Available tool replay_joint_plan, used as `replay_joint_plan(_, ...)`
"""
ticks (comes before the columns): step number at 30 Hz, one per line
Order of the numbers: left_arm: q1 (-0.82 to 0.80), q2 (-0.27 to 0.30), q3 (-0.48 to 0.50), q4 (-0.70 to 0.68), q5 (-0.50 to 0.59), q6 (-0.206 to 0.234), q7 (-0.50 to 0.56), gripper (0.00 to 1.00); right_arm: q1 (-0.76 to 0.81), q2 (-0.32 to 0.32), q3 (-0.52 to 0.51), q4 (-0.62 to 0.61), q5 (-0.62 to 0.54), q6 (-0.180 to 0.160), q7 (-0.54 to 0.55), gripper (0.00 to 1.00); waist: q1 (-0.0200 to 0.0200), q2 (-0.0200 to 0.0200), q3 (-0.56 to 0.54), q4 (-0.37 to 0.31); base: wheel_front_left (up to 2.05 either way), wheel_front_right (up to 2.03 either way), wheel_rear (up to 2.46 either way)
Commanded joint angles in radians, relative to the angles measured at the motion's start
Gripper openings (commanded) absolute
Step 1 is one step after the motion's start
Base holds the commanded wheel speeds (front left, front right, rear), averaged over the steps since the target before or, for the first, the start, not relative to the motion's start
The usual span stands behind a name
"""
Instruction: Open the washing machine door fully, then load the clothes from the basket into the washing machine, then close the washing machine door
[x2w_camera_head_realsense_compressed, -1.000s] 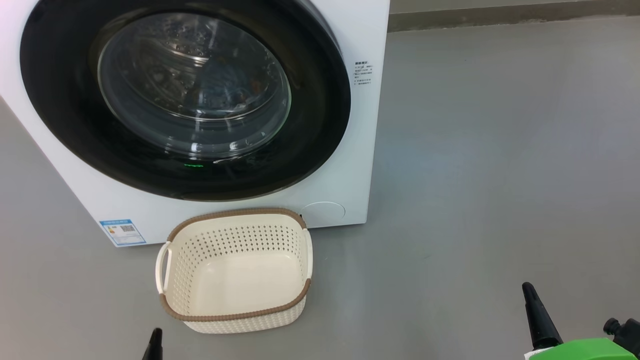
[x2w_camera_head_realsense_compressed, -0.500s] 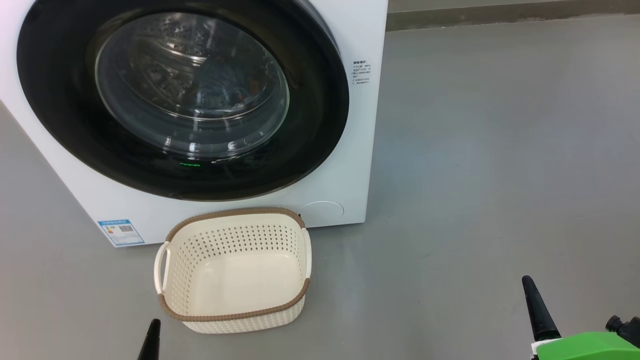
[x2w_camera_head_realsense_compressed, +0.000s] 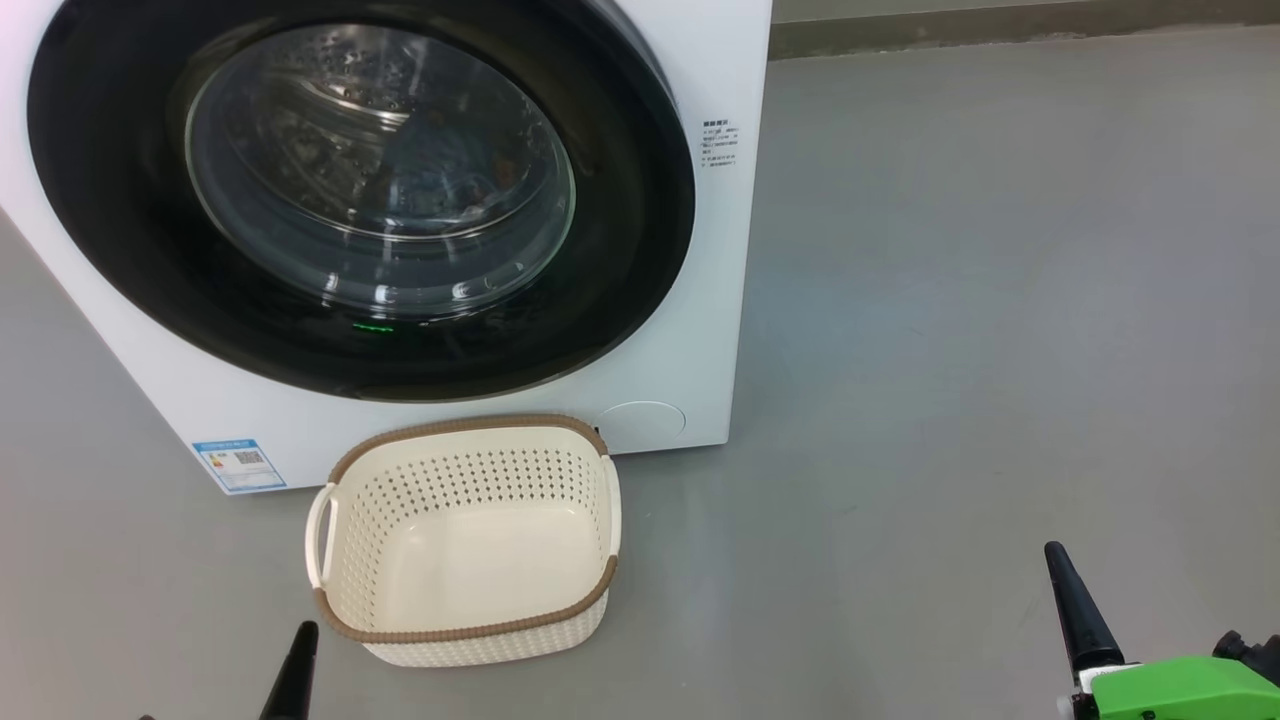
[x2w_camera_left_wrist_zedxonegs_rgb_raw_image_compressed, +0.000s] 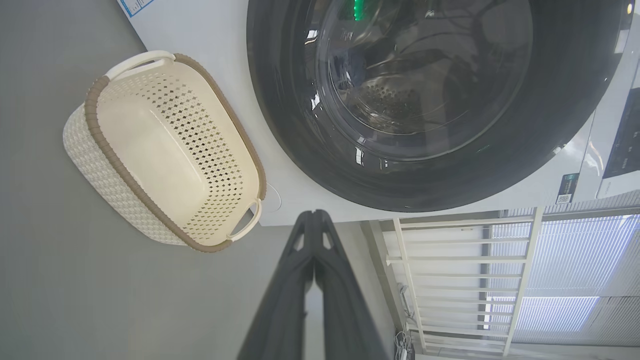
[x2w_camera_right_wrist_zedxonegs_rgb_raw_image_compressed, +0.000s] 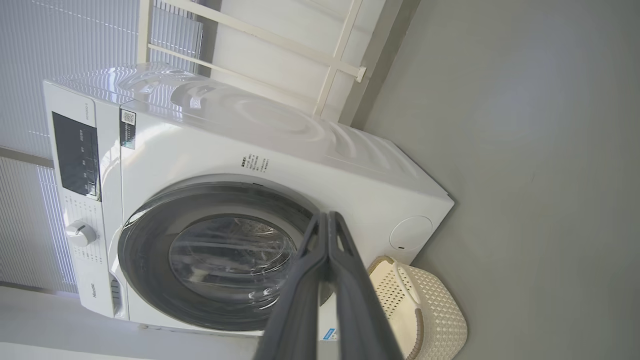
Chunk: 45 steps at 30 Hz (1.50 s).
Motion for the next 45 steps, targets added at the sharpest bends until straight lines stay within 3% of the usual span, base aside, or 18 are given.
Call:
replay_joint_plan(1, -0.054, 0.022, 0.033, -0.030, -0.025, -0.013, 0.008, 0.00, -0.049, -0.002, 0.012, -0.024, 0.034, -0.001, 0.007, 0.00, 0.0000, 0.0000, 0.000, 0.000, 0.00, 0.00, 0.00)
replay_joint_plan(26, -0.100, 0.027, 0.069, -0.035, -0.266, -0.027, 0.079, 0.00, -0.084, 0.004, 0.005, -0.023, 0.316, -0.003, 0.080, 0.00, 0.0000, 0.0000, 0.004, -0.007, 0.00, 0.00, 0.00)
replay_joint_plan(45, -0.100, 0.027, 0.069, -0.035, -0.267, -0.027, 0.079, 0.00, -0.084, 0.004, 0.005, -0.023, 0.316, -0.003, 0.080, 0.00, 0.0000, 0.0000, 0.004, -0.007, 0.00, 0.00, 0.00)
